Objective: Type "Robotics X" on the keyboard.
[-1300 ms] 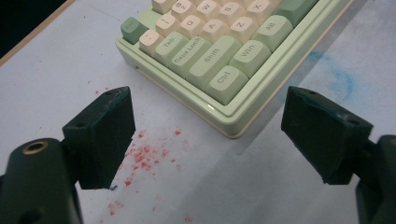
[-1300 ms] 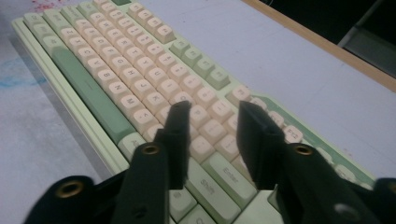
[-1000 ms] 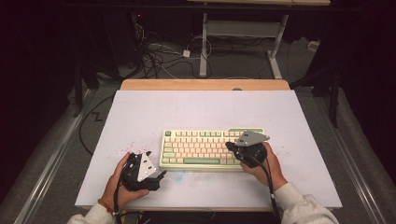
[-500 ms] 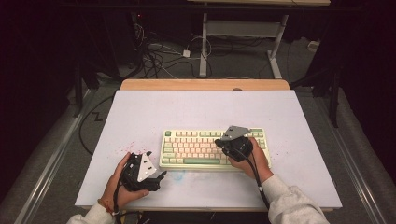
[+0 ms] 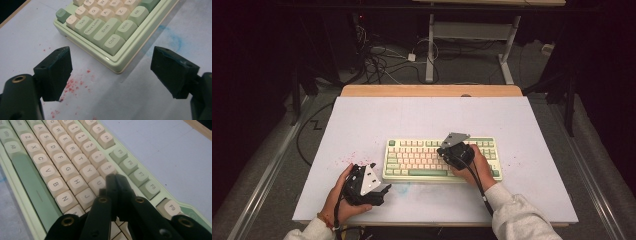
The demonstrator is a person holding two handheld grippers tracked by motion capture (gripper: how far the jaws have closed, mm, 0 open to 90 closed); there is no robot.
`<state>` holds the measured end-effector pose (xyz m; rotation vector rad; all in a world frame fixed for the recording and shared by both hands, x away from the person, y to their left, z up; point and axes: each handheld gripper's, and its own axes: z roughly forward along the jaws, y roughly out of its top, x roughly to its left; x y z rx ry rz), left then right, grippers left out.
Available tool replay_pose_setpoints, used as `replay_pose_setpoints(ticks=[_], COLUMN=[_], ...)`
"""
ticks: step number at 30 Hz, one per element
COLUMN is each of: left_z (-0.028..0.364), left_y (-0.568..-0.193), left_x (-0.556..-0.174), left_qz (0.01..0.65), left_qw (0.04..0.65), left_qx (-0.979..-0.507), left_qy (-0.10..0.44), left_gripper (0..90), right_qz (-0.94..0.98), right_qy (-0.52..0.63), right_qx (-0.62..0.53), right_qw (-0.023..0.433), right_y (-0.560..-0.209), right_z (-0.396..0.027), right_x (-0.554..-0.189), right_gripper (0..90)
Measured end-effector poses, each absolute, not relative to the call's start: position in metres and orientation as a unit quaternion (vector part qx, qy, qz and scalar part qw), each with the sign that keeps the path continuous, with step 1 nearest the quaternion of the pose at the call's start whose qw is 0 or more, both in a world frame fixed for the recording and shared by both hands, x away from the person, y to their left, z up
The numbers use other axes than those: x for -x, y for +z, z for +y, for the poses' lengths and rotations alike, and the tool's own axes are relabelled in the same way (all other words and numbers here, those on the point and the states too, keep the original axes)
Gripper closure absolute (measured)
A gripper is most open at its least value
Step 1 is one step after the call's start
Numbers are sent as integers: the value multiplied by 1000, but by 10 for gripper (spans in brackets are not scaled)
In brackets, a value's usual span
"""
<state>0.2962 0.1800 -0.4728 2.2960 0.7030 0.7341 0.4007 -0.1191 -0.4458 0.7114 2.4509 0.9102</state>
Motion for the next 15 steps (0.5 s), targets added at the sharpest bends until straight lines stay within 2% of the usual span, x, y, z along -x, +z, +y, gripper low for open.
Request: replay_pose_setpoints(ticks=[7, 15], left_z=[180, 180], left_y=[-473, -473], left_x=[-296, -297], left_qz=[266, 269], left_qw=[309, 309], left_qx=[-871, -869], left_qy=[275, 278], left_gripper=[162, 163], right_qz=[899, 877], right_qy=[298, 338], right_qx=[-246, -265], right_qw=[205, 214], right_y=[-448, -438], right_z=[-113, -123], right_x=[-402, -398], right_gripper=[900, 885])
